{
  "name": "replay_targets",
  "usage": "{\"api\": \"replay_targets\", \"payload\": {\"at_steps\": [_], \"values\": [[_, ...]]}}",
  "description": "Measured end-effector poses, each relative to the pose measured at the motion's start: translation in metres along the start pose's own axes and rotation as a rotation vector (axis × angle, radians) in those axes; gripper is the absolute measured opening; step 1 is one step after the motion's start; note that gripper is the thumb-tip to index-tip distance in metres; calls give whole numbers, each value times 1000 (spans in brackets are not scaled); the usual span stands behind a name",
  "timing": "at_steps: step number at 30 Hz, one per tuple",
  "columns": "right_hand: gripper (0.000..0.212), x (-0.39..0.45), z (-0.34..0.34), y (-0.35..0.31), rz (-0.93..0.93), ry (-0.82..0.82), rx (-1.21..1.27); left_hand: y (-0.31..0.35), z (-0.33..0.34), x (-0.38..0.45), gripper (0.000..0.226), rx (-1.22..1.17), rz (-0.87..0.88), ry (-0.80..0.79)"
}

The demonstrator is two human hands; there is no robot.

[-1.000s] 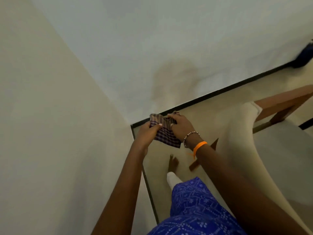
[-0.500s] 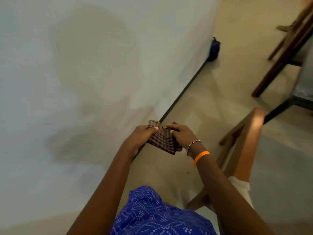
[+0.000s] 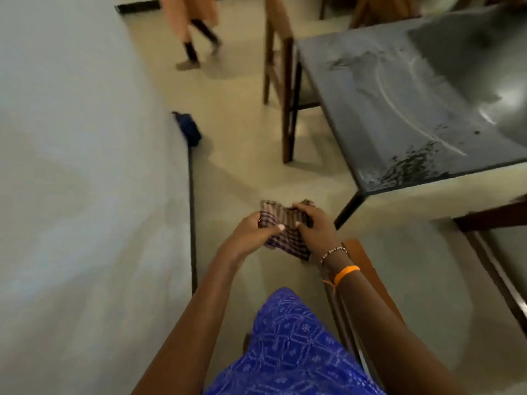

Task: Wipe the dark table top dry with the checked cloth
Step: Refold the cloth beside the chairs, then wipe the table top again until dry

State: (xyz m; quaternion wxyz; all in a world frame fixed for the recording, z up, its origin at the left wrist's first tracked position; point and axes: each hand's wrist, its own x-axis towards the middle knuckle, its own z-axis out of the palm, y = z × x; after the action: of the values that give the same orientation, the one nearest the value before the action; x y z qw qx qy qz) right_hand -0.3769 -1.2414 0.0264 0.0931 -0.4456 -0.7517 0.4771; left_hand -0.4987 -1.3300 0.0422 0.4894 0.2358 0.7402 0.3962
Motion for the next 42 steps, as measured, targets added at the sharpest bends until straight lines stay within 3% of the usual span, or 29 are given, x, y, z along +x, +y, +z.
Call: {"api": "replay_targets", "payload": {"at_steps": [4,8,14,22,29,33,36,42], "values": [[51,75,-37,9,66,315,109,46,12,100,37,85,98,-157],[49,157,-78,19,85,497,173,103,31,190,48,218,182,-260],[48,259,-159,27,212,669,214,213,68,298,47,324,161,-503],[56,353,-232,48,339,868,217,307,127,403,52,368,154,-712],[60,455,-334,82,529,1182,160,405,206,522,61,470,244,-916],[64,508,-371,117,965,1007,-163,434,233,591,66,610,280,-931],[64,542,-367,138,991,840,-278,444,229,642,59,708,427,-807],[65,619,-384,138,933,840,-486,465,197,723,47,715,591,-517]]}}
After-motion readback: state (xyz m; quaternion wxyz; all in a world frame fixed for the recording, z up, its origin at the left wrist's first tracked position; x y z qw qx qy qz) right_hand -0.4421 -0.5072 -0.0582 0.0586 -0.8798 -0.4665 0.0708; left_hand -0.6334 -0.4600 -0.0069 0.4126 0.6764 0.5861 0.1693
